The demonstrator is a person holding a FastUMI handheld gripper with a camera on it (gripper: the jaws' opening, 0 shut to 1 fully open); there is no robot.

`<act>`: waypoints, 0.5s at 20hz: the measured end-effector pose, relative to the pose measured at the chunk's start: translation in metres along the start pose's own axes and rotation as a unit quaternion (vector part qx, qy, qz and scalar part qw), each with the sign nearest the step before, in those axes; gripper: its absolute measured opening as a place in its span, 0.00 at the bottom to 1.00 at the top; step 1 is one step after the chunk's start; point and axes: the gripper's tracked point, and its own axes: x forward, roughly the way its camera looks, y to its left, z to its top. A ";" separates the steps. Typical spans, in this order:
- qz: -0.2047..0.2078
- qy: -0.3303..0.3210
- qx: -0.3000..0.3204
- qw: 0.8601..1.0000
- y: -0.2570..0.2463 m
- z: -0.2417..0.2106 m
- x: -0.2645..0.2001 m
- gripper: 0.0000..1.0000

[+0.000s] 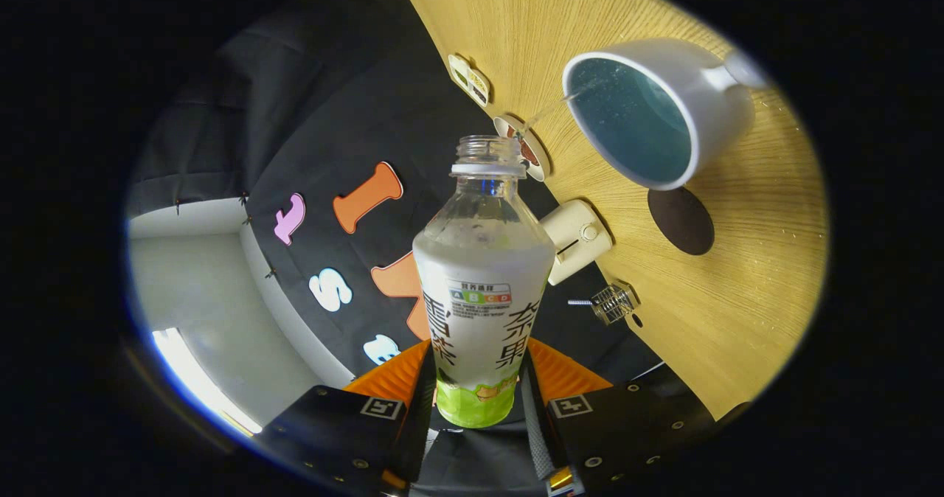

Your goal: Take the bottle from table, then pour the juice into the cup, finally place the bottle on the coaster

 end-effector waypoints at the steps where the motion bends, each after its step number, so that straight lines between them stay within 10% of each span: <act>1: 0.000 -0.001 0.004 1.000 0.000 -0.002 -0.002 0.58; 10: -0.005 -0.010 0.014 1.000 -0.003 0.001 -0.004 0.58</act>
